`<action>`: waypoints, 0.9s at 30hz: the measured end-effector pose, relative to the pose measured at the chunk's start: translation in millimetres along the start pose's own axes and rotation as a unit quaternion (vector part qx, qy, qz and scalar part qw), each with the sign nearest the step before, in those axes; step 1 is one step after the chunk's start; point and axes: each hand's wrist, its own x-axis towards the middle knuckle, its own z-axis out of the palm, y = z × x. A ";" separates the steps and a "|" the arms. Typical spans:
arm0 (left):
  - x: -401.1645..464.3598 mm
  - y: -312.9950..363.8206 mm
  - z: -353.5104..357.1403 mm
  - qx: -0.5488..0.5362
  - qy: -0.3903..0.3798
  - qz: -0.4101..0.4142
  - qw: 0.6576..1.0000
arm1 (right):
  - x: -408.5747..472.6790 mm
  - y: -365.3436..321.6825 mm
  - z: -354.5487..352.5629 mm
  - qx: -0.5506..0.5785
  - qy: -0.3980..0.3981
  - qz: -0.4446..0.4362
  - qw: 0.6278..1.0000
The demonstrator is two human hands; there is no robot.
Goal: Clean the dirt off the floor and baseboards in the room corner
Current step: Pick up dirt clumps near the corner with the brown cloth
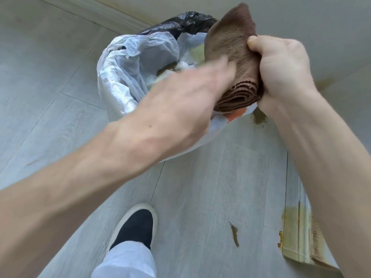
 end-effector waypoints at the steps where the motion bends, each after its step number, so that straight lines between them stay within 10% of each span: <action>1: -3.4 -0.1 2.6 0.011 -0.025 0.004 1.000 | 0.4 0.0 0.6 0.027 0.010 0.007 1.000; 5: -2.8 0.3 -9.3 -0.086 0.084 -0.021 0.993 | -2.0 0.3 1.0 0.065 0.023 0.008 0.998; 9: 1.5 -4.5 -2.2 0.046 -0.040 -0.018 0.998 | -5.3 0.4 -3.9 0.012 0.037 -0.010 0.999; 13: 16.8 1.1 -18.4 -0.040 0.107 -0.006 0.993 | -7.8 2.8 -7.8 -0.042 0.026 -0.039 0.998; 17: 30.1 -14.5 -8.3 0.052 -0.036 -0.083 0.995 | -9.4 2.2 -6.9 -0.099 0.013 -0.067 0.993; 21: 29.1 -6.8 -18.7 -0.020 0.108 -0.007 0.994 | -12.0 3.3 -10.7 -0.080 0.001 -0.051 0.995; 24: 30.3 -14.2 -7.4 0.033 -0.029 -0.064 0.997 | -14.3 1.7 -12.4 -0.074 0.008 -0.060 0.995; 27: 29.3 -6.4 -16.5 -0.007 0.095 -0.061 0.994 | -14.1 4.7 -16.3 -0.066 0.011 -0.052 0.996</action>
